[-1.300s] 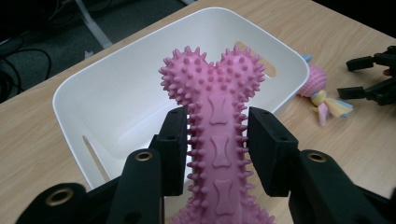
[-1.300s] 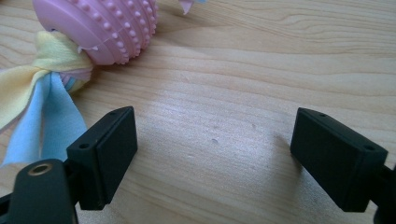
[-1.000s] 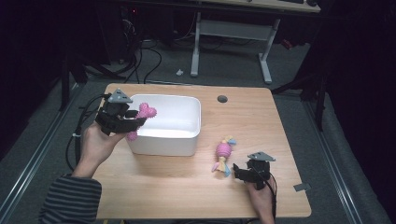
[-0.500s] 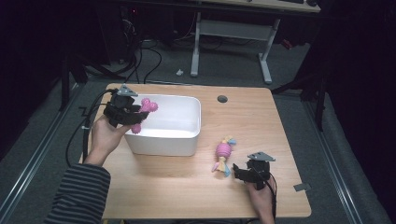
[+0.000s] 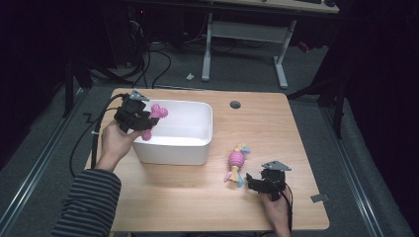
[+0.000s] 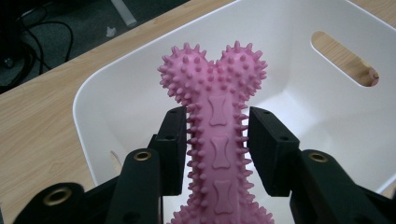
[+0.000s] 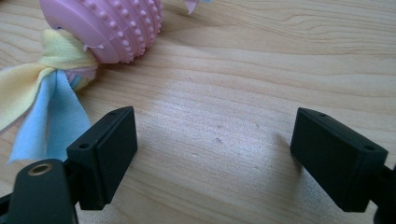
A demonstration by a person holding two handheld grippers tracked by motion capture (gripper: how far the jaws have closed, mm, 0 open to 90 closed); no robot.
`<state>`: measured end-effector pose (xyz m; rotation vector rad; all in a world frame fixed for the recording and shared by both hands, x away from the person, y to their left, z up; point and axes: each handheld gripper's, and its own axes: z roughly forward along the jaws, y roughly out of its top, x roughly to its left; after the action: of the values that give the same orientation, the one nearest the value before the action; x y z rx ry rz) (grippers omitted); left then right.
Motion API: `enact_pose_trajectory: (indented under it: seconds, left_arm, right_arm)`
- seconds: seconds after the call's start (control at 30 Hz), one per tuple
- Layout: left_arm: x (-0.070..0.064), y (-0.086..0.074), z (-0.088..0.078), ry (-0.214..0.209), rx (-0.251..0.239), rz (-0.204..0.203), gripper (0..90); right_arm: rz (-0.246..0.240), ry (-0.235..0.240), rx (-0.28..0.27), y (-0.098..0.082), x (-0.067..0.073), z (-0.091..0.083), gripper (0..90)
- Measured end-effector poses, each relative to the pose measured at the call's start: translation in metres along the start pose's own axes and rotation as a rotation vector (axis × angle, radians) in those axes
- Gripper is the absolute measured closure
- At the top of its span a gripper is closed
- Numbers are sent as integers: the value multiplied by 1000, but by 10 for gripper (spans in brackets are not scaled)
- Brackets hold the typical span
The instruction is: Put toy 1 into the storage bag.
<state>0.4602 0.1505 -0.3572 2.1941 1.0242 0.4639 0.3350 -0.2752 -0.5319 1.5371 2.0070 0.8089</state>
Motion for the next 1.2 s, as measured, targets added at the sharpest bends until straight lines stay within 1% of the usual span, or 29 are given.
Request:
enact_pose_trajectory:
  seconds: [0.33,0.5,0.53,0.63,0.77,0.83,0.93,0.97,1.03,1.13,1.2]
  left_arm:
    - [-4,-4,6,-10,26,17,586]
    - [-7,-6,9,-7,32,27,585]
    - [-7,-7,10,-16,37,26,585]
    - [-9,-9,12,-21,47,33,583]
    - [-11,-10,13,-20,41,30,584]
    - [-11,-9,12,-20,45,37,584]
    - [-12,-9,11,-20,45,35,578]
    - [-11,-10,11,-24,46,28,576]
    - [-11,-10,11,-29,46,30,578]
    - [-10,-10,8,-22,48,28,503]
    - [-10,-11,6,-18,44,25,486]
  right_arm:
    - [3,0,1,0,0,0,148]
    - [3,0,1,0,0,0,148]
    - [3,0,1,0,0,0,148]
    - [3,0,1,0,0,0,148]
    - [3,0,1,0,0,0,148]
    - [3,0,1,0,0,0,148]
    - [3,0,1,0,0,0,148]
    - [3,0,1,0,0,0,148]
    - [3,0,1,0,0,0,148]
    - [3,0,1,0,0,0,148]
    - [2,2,0,0,0,0,151]
